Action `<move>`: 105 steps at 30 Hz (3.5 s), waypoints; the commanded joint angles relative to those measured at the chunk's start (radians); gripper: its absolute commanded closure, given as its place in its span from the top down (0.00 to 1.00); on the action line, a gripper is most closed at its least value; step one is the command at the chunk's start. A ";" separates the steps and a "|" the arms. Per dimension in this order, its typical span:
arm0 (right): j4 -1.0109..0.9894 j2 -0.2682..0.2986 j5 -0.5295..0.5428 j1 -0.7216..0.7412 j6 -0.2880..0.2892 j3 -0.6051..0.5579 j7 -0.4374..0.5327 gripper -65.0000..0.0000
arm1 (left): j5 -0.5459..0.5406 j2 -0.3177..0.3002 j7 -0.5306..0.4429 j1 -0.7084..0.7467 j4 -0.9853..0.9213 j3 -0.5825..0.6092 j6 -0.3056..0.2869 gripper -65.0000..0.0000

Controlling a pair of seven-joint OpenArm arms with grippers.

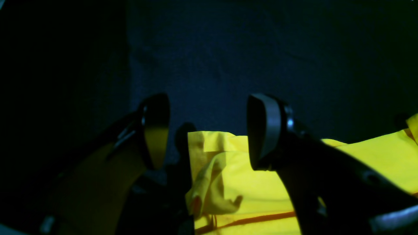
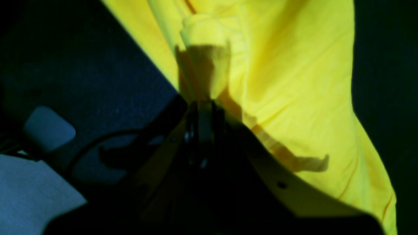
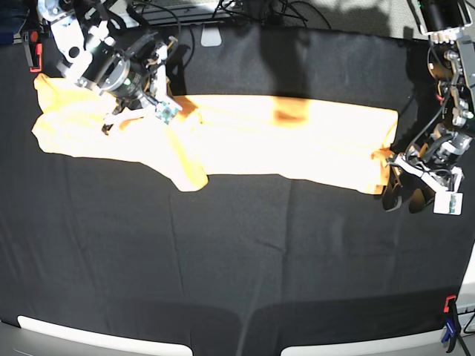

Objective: Layout the t-shirt on the table in an organized manner, then fold the t-shirt properly
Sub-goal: 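Fold the held end inward with the right gripper while left grips other end, then lift the strip's end with the left gripper and fold it toward the middle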

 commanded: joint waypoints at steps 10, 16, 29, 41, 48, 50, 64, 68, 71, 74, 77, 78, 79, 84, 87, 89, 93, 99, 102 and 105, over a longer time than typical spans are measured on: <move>0.023 0.011 0.029 0.029 -0.003 0.006 -0.010 0.40 | -0.035 -0.034 0.114 -0.003 0.019 -0.070 0.010 0.55; 0.023 0.011 0.029 0.095 -0.004 0.006 -0.011 0.40 | -0.184 -0.034 0.227 0.062 0.014 -0.165 0.011 0.55; 0.022 0.011 0.029 0.138 -0.005 0.006 -0.029 0.40 | -0.422 -0.031 0.335 0.069 -0.262 -0.161 -0.124 0.55; 0.022 0.011 0.028 0.138 -0.005 0.006 -0.033 0.40 | -0.478 -0.028 0.447 -0.052 -0.445 -0.154 -0.169 0.54; 0.023 0.011 0.025 0.138 -0.005 0.006 -0.029 0.40 | -0.507 0.030 0.490 -0.053 -0.454 -0.154 -0.169 0.35; 0.022 0.011 0.025 0.138 -0.005 0.006 -0.030 0.40 | -0.507 0.048 0.475 -0.053 -0.454 -0.154 -0.169 0.30; 0.022 0.011 -0.128 0.138 -0.043 0.090 -0.040 0.40 | -0.469 -0.006 0.280 -0.053 -0.454 -0.158 -0.169 0.00; 0.022 0.011 -0.127 0.138 -0.043 0.254 -0.040 0.40 | -0.452 -0.079 0.260 -0.053 -0.453 -0.158 -0.169 0.00; 0.016 0.011 -0.070 0.138 -0.041 0.385 -0.040 0.40 | -0.403 -0.129 0.253 -0.053 -0.452 -0.159 -0.169 0.00; -0.015 0.011 0.029 0.138 -0.040 0.485 -0.039 0.40 | -0.394 -0.161 0.270 -0.053 -0.433 -0.159 -0.169 0.00; -0.080 0.011 0.068 0.138 -0.039 0.527 -0.014 0.40 | -0.395 -0.161 0.345 -0.051 -0.355 -0.158 -0.166 0.00; -0.111 0.011 0.068 0.138 -0.040 0.530 -0.002 0.40 | -0.402 -0.158 0.368 -0.045 -0.316 -0.158 -0.152 0.00; -0.145 0.011 0.067 0.138 -0.039 0.529 0.011 0.40 | -0.421 -0.152 0.383 -0.035 -0.272 -0.158 -0.139 0.00; -0.293 0.011 0.068 0.138 -0.039 0.528 0.050 0.40 | -0.443 -0.048 0.389 0.080 -0.001 -0.156 -0.087 0.00; -0.320 0.011 0.068 0.138 -0.039 0.528 0.050 0.40 | -0.443 0.071 0.389 0.160 0.147 -0.146 -0.087 0.00; -0.320 0.011 0.080 0.138 -0.040 0.528 0.050 0.40 | -0.443 0.142 0.392 0.200 0.225 -0.120 -0.087 0.00; -0.320 0.011 0.135 0.138 -0.039 0.528 0.049 0.40 | -0.418 0.225 0.368 0.240 0.298 0.012 -0.083 0.00; -0.320 0.011 0.142 0.138 -0.039 0.528 0.048 0.40 | -0.275 0.241 0.266 0.238 0.297 0.287 0.086 0.00; -0.320 0.011 0.142 0.138 -0.039 0.528 0.050 0.40 | -0.214 0.241 0.199 0.238 0.297 0.404 0.135 0.00; -0.320 0.011 0.142 0.138 -0.039 0.528 0.050 0.40 | -0.134 0.241 0.136 0.232 0.297 0.505 0.210 0.00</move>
